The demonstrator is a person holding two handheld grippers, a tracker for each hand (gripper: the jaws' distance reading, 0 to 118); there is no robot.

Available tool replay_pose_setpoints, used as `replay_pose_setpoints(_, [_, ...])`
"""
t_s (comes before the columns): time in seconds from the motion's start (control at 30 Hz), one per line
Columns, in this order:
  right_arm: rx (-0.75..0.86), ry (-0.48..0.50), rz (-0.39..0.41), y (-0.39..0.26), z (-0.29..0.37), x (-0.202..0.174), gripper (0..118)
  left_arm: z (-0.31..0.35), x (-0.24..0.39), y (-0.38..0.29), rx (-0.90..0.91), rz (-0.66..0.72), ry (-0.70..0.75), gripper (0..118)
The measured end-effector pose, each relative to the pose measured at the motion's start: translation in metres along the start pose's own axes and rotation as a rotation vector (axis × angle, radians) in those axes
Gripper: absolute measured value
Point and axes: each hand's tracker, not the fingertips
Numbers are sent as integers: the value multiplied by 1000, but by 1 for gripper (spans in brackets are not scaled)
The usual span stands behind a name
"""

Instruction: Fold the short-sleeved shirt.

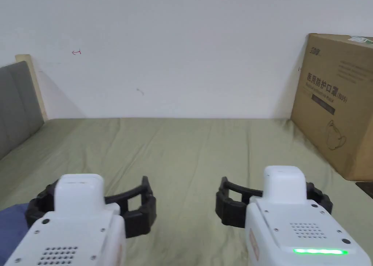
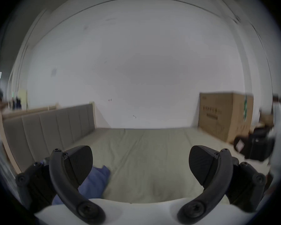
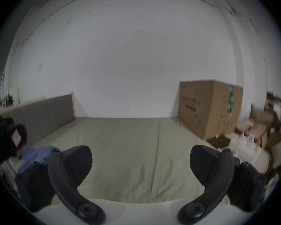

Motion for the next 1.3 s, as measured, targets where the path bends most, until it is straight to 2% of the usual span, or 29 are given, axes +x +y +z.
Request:
replay_pose_setpoints(0.1, [-62,-93,44,-20,2,3,118,-3,4,-12,-65,17,-26,118])
replay_pose_setpoints(0.17, [-28,-67,45,-26,10,4,118,-3,0,-11,-96,57,-40,117])
replay_pose_setpoints(0.2, [23,-91,58,-23,16,3,118,-2,0,-10,-83,50,-43,117])
replay_pose_setpoints(0.3, [84,-111,175,-7,28,-18,118,3,-2,0,-30,87,-10,117])
replay_pose_setpoints(0.37, [135,-126,246,-3,31,-23,117,5,-6,7,-38,142,-7,111])
replay_pose_setpoints(0.43, [163,-135,238,-2,38,-27,116,6,-10,9,-50,177,-24,86])
replay_pose_setpoints(0.47, [151,-127,227,0,39,-29,112,6,-11,9,-54,176,-32,64])
replay_pose_setpoints(0.5, [142,-100,208,0,37,-26,92,6,-12,5,-53,171,-32,37])
replay_pose_setpoints(0.53, [147,-42,181,-2,39,-25,57,4,-10,3,-61,158,-19,19])
replay_pose_setpoints(0.57, [134,-53,180,-3,37,-25,21,4,-7,1,-71,137,0,5])
replay_pose_setpoints(0.6, [124,-72,188,-6,33,-28,12,4,-7,-3,-60,126,31,2])
replay_pose_setpoints(0.63, [123,-100,201,-9,30,-25,12,6,-8,-4,-59,138,36,0])
replay_pose_setpoints(0.73, [97,-75,178,-9,25,-17,12,9,-15,-3,-58,192,0,0])
replay_pose_setpoints(0.87, [88,-68,147,-5,21,-9,12,4,-14,-2,-101,150,21,0])
replay_pose_setpoints(0.93, [75,-23,145,-1,20,-5,12,5,-14,-3,-98,147,13,0])
replay_pose_setpoints(0.97, [68,-39,137,-1,20,-6,12,5,-12,-2,-101,149,13,0])
replay_pose_setpoints(1.0, [73,-47,99,-1,21,-4,12,5,-12,-2,-103,153,8,0])
replay_pose_setpoints(1.03, [70,-5,73,-2,18,4,12,5,-12,-2,-105,157,2,0])
replay_pose_setpoints(1.13, [85,-31,103,-5,20,7,12,5,-8,-2,-109,145,-3,0])
replay_pose_setpoints(1.2, [83,-29,110,-1,28,-2,0,5,-6,-2,-110,132,1,0])
replay_pose_setpoints(1.27, [70,1,66,0,29,1,0,6,-6,-2,-111,133,0,0])
replay_pose_setpoints(1.3, [64,6,71,4,31,-6,0,6,-7,-2,-110,133,0,0])
